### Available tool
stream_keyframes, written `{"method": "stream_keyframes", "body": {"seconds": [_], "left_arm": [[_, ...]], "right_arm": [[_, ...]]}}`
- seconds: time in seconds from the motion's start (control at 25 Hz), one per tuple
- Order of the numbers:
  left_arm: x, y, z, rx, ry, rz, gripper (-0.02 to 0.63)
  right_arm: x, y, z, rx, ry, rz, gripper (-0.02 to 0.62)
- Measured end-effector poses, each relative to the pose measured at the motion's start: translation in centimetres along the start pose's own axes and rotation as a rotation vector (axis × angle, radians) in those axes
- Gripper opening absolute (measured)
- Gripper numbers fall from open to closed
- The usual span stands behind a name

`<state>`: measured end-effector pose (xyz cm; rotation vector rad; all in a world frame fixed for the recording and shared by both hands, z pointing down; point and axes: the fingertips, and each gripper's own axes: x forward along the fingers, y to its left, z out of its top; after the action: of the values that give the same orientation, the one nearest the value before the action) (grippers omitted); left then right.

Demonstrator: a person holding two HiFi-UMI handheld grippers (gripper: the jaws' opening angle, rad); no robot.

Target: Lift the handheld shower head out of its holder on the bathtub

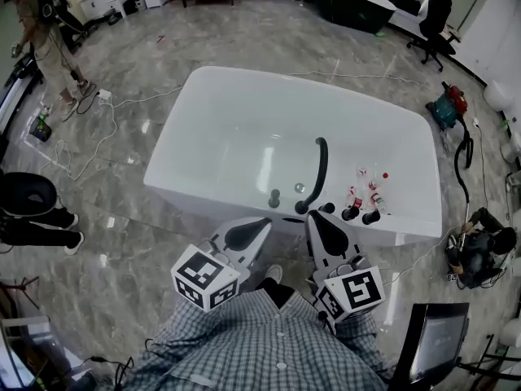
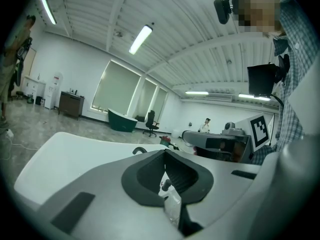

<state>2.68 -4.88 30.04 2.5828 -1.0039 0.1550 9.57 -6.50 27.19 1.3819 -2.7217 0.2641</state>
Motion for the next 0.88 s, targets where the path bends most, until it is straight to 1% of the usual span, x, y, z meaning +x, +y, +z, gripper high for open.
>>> {"method": "stream_keyframes", "body": {"seconds": [0.24, 0.48, 0.64, 0.72, 0.8, 0.88], "left_arm": [[3.0, 1.4, 0.7, -0.020, -0.022, 0.034, 0.009], [4.5, 2.7, -0.1, -0.032, -0.002, 0.065, 0.009], [5.4, 3.8, -1.2, -0.027, 0.021, 0.062, 0.009], [5.8, 4.3, -1.6, -0.040, 0.006, 0.053, 0.009], [6.2, 4.7, -1.6, -0.060, -0.026, 0.032, 0.009], [6.5, 5.5, -1.7, -0.064, -0.038, 0.010, 0.009]], "right_arm": [[1.5, -3.2, -0.3, -0.001, 0.012, 0.021, 0.020], [2.8, -5.1, -2.2, 0.022, 0.044, 0.035, 0.020], [4.0, -5.3, -3.9, 0.015, 0.076, 0.040, 0.020], [4.5, -5.3, -4.7, 0.013, 0.084, 0.049, 0.020], [5.2, -5.2, -5.2, 0.006, 0.080, 0.054, 0.020], [6.2, -5.1, -5.7, 0.005, 0.072, 0.050, 0.020]]}}
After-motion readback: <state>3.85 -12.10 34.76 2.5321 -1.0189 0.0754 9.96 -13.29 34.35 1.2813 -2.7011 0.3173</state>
